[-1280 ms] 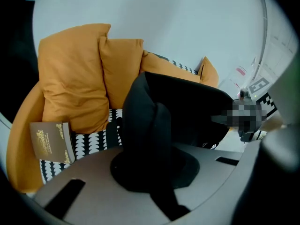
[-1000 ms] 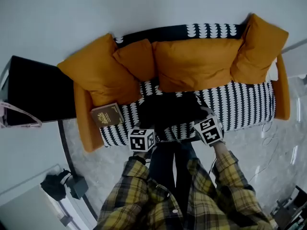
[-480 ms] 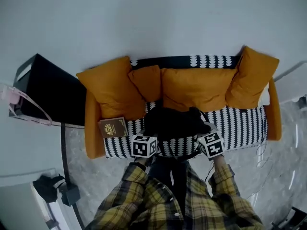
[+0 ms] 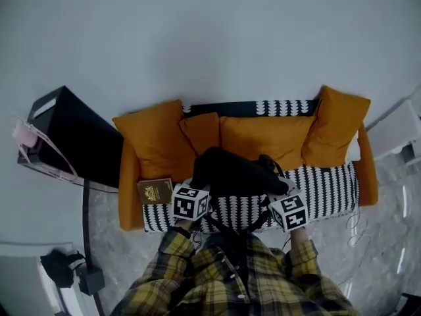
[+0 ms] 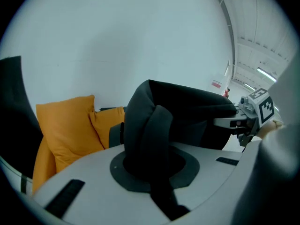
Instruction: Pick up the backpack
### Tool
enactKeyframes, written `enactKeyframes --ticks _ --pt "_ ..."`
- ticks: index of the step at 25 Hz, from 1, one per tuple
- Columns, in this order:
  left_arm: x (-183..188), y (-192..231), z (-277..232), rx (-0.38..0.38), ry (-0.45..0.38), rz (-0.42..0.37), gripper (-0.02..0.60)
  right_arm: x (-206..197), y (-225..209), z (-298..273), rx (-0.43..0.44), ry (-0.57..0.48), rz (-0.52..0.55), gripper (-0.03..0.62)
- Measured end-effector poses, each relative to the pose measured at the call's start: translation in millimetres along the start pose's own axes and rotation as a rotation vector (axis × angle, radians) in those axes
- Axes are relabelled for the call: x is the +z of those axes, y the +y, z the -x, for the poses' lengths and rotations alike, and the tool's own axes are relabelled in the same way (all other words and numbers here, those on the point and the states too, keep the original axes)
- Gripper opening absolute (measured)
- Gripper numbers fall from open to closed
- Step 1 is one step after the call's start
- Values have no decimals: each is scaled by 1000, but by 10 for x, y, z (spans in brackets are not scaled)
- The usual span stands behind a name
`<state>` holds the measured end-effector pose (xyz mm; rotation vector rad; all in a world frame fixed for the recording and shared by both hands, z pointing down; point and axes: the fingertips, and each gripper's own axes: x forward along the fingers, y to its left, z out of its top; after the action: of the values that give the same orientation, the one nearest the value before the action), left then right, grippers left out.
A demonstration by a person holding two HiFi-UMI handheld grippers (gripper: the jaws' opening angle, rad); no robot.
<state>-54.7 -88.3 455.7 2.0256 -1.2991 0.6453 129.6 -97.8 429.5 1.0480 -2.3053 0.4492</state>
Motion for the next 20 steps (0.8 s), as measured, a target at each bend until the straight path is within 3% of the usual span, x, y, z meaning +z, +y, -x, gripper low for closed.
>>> enactKeyframes --ticks 7,20 --pt "499 -103 327 -18 -69 -86 37 595 -50 300 14 -140 1 28" --pt "1213 -282 1001 -63 -276 -118 38 1402 -27 822 37 -389 -1 29"
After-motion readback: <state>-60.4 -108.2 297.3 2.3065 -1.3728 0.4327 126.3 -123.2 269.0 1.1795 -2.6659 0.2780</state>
